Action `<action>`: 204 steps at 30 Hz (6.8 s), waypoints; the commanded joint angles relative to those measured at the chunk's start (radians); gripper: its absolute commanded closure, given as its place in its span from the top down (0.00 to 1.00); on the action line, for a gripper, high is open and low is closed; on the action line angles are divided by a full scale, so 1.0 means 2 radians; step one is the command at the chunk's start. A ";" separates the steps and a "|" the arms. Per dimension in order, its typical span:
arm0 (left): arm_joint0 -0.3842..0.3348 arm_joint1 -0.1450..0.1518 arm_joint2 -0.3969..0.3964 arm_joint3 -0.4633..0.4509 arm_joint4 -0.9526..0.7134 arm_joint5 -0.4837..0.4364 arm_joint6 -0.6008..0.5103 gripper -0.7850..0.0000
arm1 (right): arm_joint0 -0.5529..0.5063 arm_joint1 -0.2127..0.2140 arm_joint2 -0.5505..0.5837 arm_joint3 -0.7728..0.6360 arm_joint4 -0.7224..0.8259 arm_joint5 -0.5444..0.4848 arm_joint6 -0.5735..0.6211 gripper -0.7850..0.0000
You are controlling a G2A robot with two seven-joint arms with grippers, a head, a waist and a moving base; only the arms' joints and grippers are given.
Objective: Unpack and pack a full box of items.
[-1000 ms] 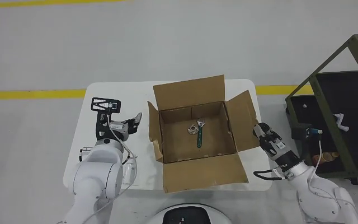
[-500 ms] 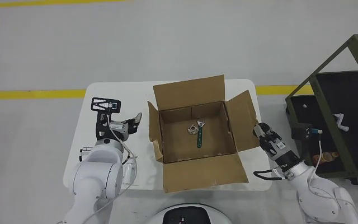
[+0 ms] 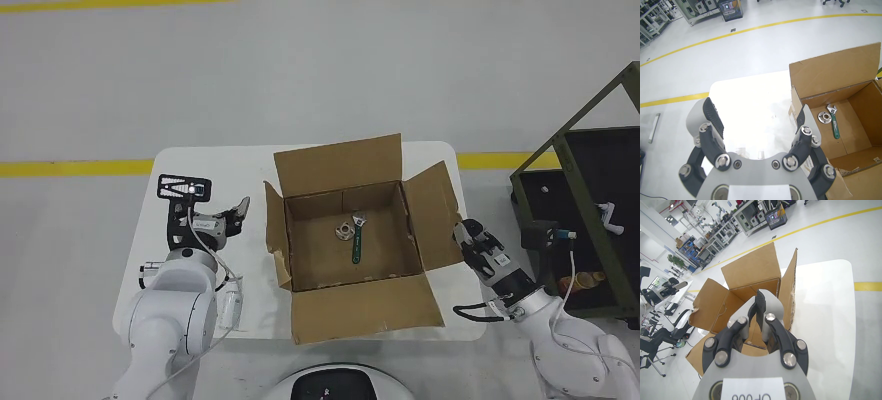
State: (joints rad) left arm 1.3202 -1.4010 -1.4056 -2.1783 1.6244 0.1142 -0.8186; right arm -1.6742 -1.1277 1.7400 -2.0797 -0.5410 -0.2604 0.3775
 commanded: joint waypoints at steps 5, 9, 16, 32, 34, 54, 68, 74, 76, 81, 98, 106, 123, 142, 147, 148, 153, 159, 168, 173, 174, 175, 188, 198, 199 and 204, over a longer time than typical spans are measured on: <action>0.000 0.000 -0.003 -0.001 -0.004 0.002 0.008 0.00 | 0.000 0.000 0.000 0.000 0.000 0.000 0.000 1.00; 0.001 -0.001 -0.005 -0.002 -0.018 0.003 0.011 0.00 | 0.000 0.000 0.000 0.000 0.000 0.000 0.000 1.00; 0.002 0.000 -0.019 -0.003 -0.045 -0.015 0.034 0.00 | 0.001 0.000 -0.002 0.000 -0.003 -0.002 0.000 1.00; 0.001 0.001 -0.027 0.000 -0.054 -0.019 0.033 1.00 | 0.039 0.000 -0.039 -0.006 -0.027 0.003 0.011 0.00; 0.001 0.001 -0.027 0.000 -0.054 -0.019 0.033 1.00 | 0.039 0.000 -0.039 -0.006 -0.027 0.003 0.011 0.00; 0.001 0.001 -0.027 0.000 -0.054 -0.019 0.033 1.00 | 0.209 -0.006 -0.208 0.103 -0.216 0.104 0.140 0.00; 0.001 0.001 -0.027 0.000 -0.054 -0.019 0.033 1.00 | 0.209 -0.006 -0.208 0.103 -0.216 0.104 0.140 0.00; 0.001 0.001 -0.027 0.000 -0.054 -0.019 0.033 1.00 | 0.229 -0.010 -0.246 0.091 -0.269 0.125 0.161 0.00; 0.001 0.001 -0.027 0.000 -0.054 -0.019 0.033 1.00 | 0.246 -0.012 -0.266 0.094 -0.303 0.139 0.181 0.00; 0.001 0.001 -0.027 0.000 -0.054 -0.019 0.033 1.00 | 0.293 -0.024 -0.315 0.132 -0.327 0.196 0.241 0.00; 0.001 0.001 -0.027 0.000 -0.054 -0.019 0.033 1.00 | 0.378 -0.055 -0.381 0.221 -0.306 0.297 0.296 0.00; 0.001 0.001 -0.027 0.000 -0.054 -0.019 0.033 1.00 | 0.378 -0.055 -0.381 0.221 -0.306 0.297 0.296 0.00; 0.001 0.001 -0.027 0.000 -0.054 -0.019 0.033 1.00 | 0.396 -0.083 -0.436 0.289 -0.267 0.341 0.299 0.00; 0.001 0.001 -0.027 0.000 -0.054 -0.019 0.033 1.00 | 0.451 -0.124 -0.484 0.415 -0.262 0.363 0.282 0.35; 0.001 0.001 -0.027 0.000 -0.054 -0.019 0.033 1.00 | 0.459 -0.131 -0.489 0.434 -0.265 0.360 0.284 0.42; 0.001 0.001 -0.027 0.000 -0.054 -0.019 0.033 1.00 | 0.460 -0.132 -0.490 0.436 -0.266 0.358 0.285 0.42; 0.001 0.001 -0.027 0.000 -0.054 -0.019 0.033 1.00 | 0.466 -0.138 -0.493 0.450 -0.270 0.352 0.291 0.42; 0.001 0.001 -0.027 0.000 -0.054 -0.019 0.033 1.00 | 0.469 -0.147 -0.498 0.470 -0.274 0.352 0.291 0.43; 0.001 0.001 -0.027 0.000 -0.054 -0.019 0.033 1.00 | 0.468 -0.156 -0.496 0.487 -0.276 0.349 0.285 0.46; 0.001 0.001 -0.027 0.000 -0.054 -0.019 0.033 1.00 | 0.468 -0.160 -0.494 0.494 -0.278 0.350 0.286 0.45; 0.001 0.001 -0.027 0.000 -0.054 -0.019 0.033 1.00 | 0.467 -0.161 -0.494 0.494 -0.279 0.350 0.286 0.45; 0.001 0.001 -0.027 0.000 -0.054 -0.019 0.033 1.00 | 0.467 -0.162 -0.493 0.495 -0.280 0.350 0.287 0.45; 0.001 0.001 -0.027 0.000 -0.054 -0.019 0.033 1.00 | 0.460 -0.168 -0.482 0.504 -0.291 0.347 0.290 0.38; 0.001 0.001 -0.027 0.000 -0.054 -0.019 0.033 1.00 | 0.455 -0.172 -0.471 0.511 -0.297 0.342 0.290 0.42; 0.001 0.001 -0.027 0.000 -0.054 -0.019 0.033 1.00 | 0.455 -0.173 -0.470 0.512 -0.297 0.341 0.290 0.41; 0.001 0.001 -0.027 0.000 -0.054 -0.019 0.033 1.00 | 0.455 -0.175 -0.465 0.517 -0.297 0.337 0.290 0.33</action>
State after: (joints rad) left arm 1.3232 -1.3998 -1.4605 -2.1775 1.5161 0.0762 -0.7526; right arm -0.7647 -1.4772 0.8070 -1.0480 -1.1357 0.4149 0.9583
